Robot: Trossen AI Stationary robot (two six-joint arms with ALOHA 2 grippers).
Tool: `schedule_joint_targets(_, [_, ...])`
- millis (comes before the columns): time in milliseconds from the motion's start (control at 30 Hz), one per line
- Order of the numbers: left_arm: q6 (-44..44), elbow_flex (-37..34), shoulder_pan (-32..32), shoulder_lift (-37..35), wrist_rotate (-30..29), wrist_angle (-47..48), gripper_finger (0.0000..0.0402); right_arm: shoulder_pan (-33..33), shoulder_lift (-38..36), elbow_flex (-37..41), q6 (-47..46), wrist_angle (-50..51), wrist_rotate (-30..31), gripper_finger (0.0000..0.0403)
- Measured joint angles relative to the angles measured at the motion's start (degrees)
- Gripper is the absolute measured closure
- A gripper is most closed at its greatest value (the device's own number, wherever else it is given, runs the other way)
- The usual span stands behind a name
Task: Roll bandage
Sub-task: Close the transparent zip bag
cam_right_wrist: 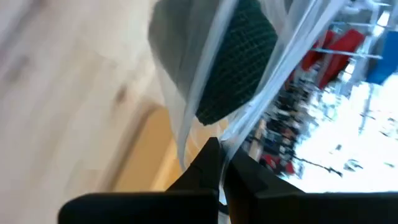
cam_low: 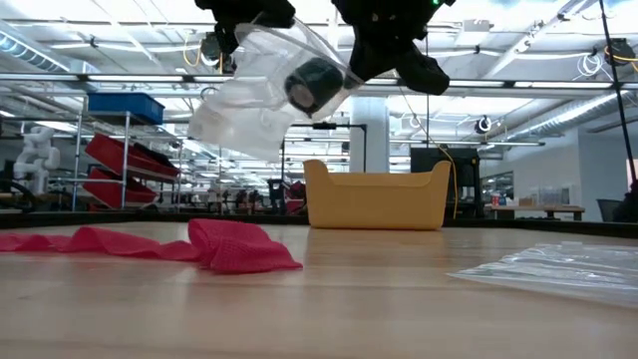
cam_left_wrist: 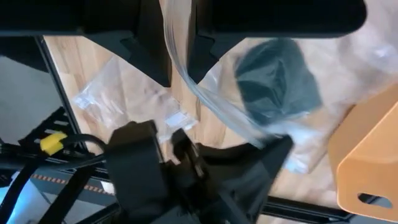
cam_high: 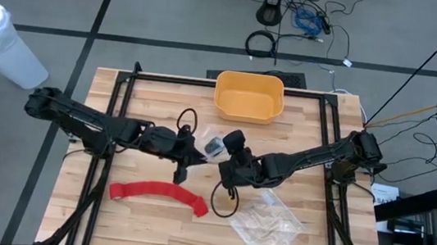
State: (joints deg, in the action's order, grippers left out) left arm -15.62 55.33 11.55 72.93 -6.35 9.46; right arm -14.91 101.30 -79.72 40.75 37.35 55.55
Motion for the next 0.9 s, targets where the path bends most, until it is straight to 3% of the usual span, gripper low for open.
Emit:
schedule_joint_targets(133, [-0.63, -0.36, 0.89, 2.43, -0.93, -5.88, 0.0348, 0.15, 0.00, 0.07, 2.18, -3.37, 4.65, 0.0403])
schedule_joint_targets(267, [-0.12, -0.96, 2.12, 9.08, 0.20, -8.74, 0.0342, 0.23, 0.00, 0.14, 3.56, -6.44, 1.97, 0.0403])
schedule_joint_targets(467, [2.89, -0.96, 2.19, 12.57, 3.15, -8.55, 0.0277, 0.41, 0.04, 0.17, 1.49, -5.76, -1.86, 0.0403])
schedule_joint_targets(633, [5.67, 0.29, 2.14, 10.66, 6.78, -3.69, 0.0209, 0.51, 0.04, 0.17, -0.89, -2.68, -7.38, 0.0403])
schedule_joint_targets(767, [5.64, 0.61, 2.08, 7.09, 7.89, -0.32, 0.0191, 0.71, 0.07, 0.17, -1.02, -0.21, -15.30, 0.0403])
schedule_joint_targets(900, [7.41, 0.64, 2.03, 2.30, 4.40, 2.61, 0.0190, 0.40, 0.07, 0.93, 3.90, -2.90, -12.90, 0.0403])
